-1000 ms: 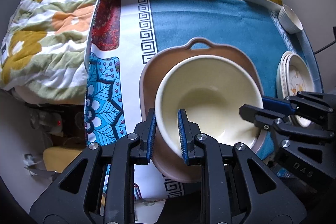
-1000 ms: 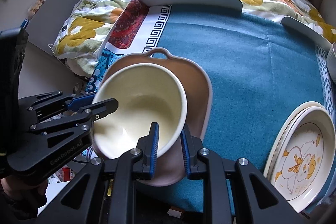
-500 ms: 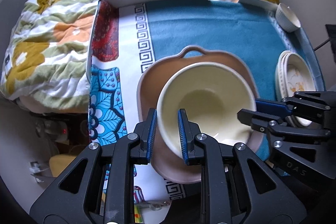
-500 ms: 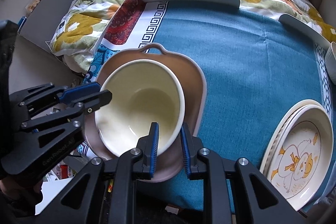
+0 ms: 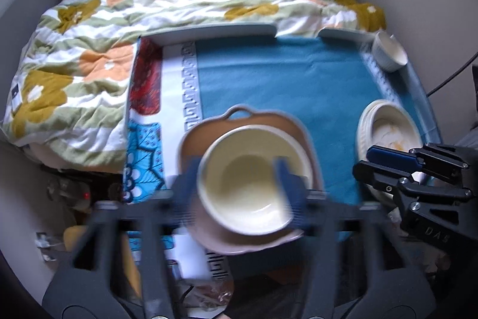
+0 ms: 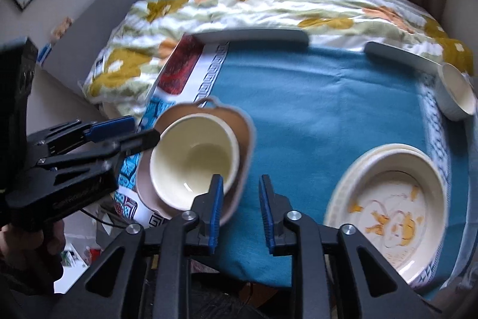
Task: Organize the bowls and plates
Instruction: 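Move the open left gripper to the small white bowl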
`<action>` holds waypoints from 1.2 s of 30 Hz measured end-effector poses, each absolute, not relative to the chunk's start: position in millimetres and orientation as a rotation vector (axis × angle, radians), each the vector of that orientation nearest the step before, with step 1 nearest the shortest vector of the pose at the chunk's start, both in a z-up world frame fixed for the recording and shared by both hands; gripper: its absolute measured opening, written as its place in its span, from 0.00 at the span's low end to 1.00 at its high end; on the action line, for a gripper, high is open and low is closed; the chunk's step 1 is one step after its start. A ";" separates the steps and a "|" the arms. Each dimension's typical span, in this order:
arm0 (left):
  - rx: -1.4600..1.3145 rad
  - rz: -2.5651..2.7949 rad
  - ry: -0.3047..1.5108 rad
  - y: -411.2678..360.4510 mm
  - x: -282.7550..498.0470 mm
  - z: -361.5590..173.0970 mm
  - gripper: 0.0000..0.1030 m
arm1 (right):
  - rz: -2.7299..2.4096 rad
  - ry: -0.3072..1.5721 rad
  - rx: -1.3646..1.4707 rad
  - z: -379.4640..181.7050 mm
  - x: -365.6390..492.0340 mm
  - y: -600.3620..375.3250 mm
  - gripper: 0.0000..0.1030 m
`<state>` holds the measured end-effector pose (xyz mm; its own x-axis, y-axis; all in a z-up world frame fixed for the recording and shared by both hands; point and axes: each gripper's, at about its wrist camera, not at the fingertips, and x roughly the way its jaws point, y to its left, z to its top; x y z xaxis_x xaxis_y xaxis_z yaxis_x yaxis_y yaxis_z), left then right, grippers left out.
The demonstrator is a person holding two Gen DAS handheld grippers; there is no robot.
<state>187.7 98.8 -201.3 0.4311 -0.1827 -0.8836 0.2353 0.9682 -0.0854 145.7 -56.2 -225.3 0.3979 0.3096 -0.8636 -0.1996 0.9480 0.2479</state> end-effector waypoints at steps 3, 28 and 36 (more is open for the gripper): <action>0.036 -0.278 1.038 79.3 183.4 -184.3 0.89 | 0.278 1.065 0.162 -213.5 137.0 -94.2 0.55; 0.087 -0.516 1.001 -227.4 281.6 -167.2 0.90 | 0.098 0.954 0.267 -195.4 168.2 -378.1 0.99; 0.125 -0.657 1.099 -272.1 363.4 -213.1 0.86 | -0.040 0.983 0.539 -242.1 214.9 -414.3 0.76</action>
<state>363.4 -272.1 -213.1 0.2869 -0.4307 -0.8557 0.5500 0.8054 -0.2210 214.9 -414.3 -242.1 0.5649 0.2062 -0.7990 0.2700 0.8688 0.4151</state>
